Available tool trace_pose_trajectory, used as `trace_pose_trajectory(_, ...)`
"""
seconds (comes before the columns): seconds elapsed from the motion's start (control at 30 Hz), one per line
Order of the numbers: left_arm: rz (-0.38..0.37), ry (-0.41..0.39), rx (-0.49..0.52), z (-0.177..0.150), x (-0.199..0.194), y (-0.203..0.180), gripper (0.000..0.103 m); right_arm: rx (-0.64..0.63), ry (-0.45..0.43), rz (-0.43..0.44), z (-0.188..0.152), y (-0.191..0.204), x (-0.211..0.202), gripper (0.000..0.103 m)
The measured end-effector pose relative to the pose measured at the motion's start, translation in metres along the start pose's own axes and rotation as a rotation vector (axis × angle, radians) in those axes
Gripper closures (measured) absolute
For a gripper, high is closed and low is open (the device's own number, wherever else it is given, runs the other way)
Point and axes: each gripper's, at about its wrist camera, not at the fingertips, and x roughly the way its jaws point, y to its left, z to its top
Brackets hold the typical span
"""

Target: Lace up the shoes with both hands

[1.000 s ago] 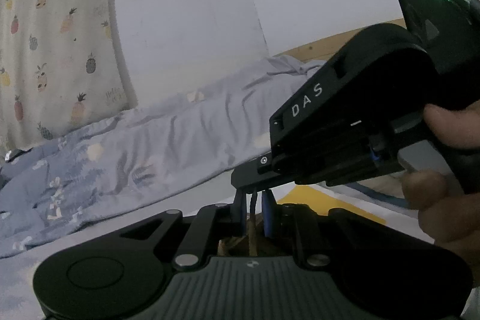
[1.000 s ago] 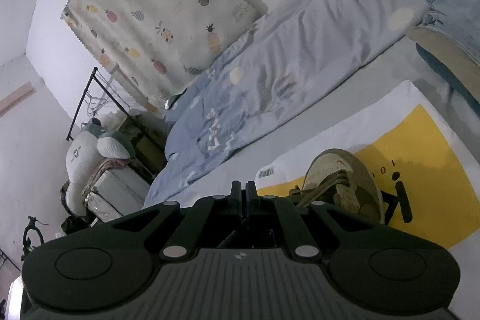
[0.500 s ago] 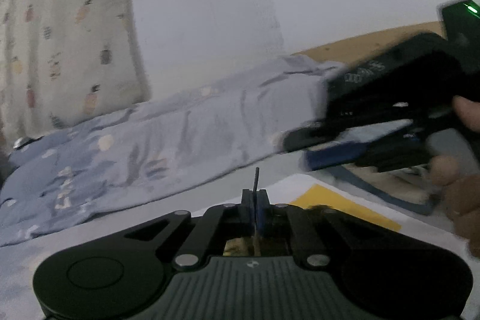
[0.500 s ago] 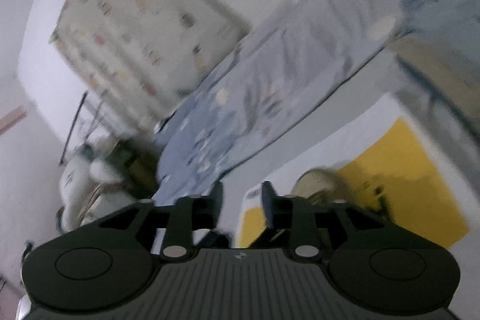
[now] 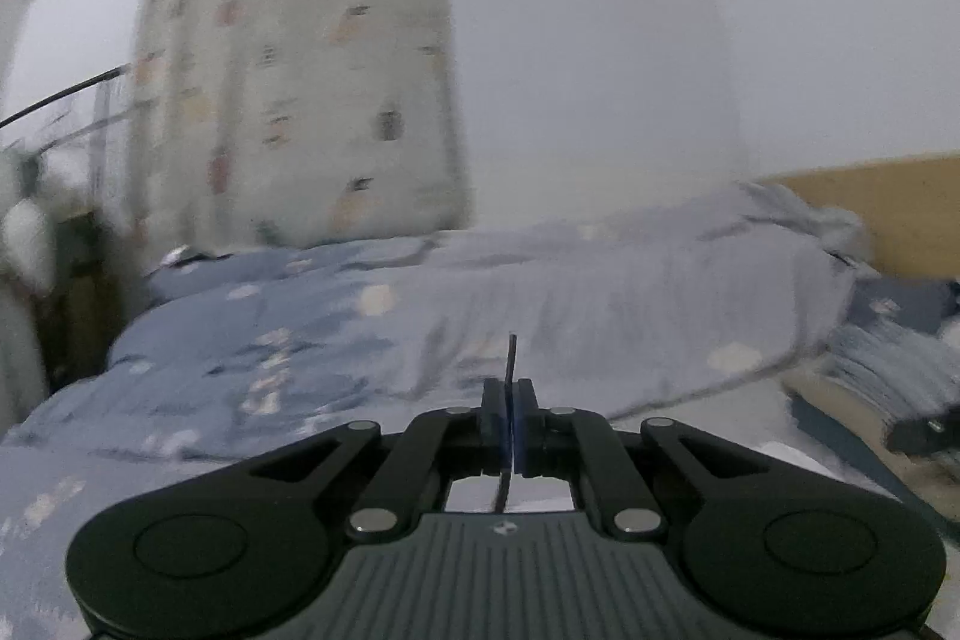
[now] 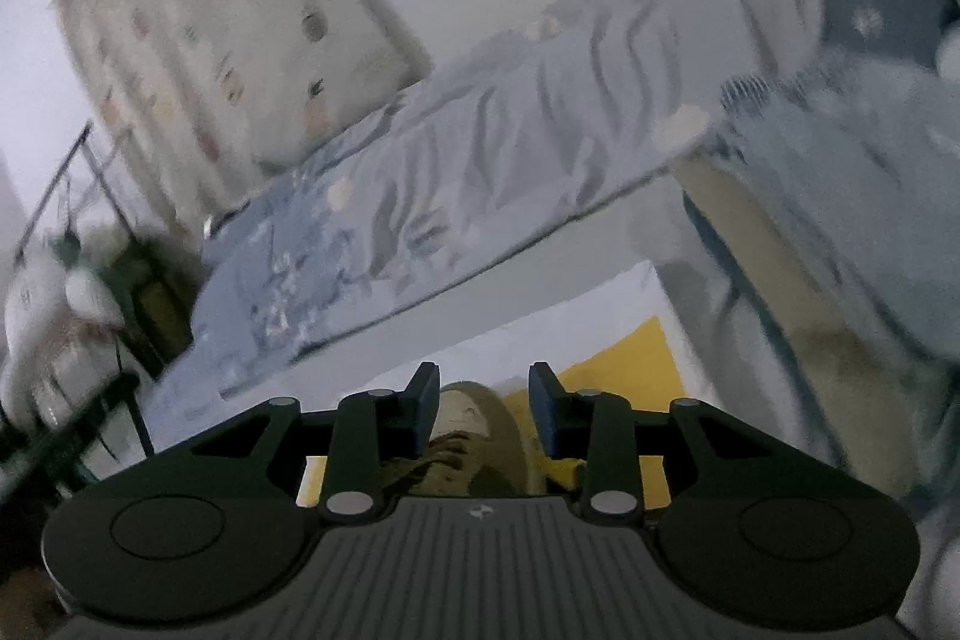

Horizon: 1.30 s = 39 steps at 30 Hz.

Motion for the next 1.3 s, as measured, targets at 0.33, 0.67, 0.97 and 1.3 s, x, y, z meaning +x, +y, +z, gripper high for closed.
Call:
trace_pose_trajectory(0.33, -0.369, 0.226, 0.476, -0.033, 0.011, -0.093, 0.101, -0.124, 0.007, -0.019, -0.003, 0.002, -0.003, 0.068)
trace_pose_trajectory(0.67, -0.475, 0.319, 0.664, -0.052, 0.021, -0.117, 0.101, -0.138, 0.033, -0.009, -0.003, -0.003, -0.002, 0.068)
trace_pose_trajectory(0.97, -0.491, 0.357, 0.705, -0.055, 0.044, -0.117, 0.101, -0.13, 0.035, -0.015, 0.0, -0.007, -0.002, 0.068)
trace_pose_trajectory(1.3, -0.487, 0.346, 0.698, -0.052, 0.062, -0.117, 0.101, -0.128, 0.034, -0.015, 0.001, -0.009, -0.002, 0.068)
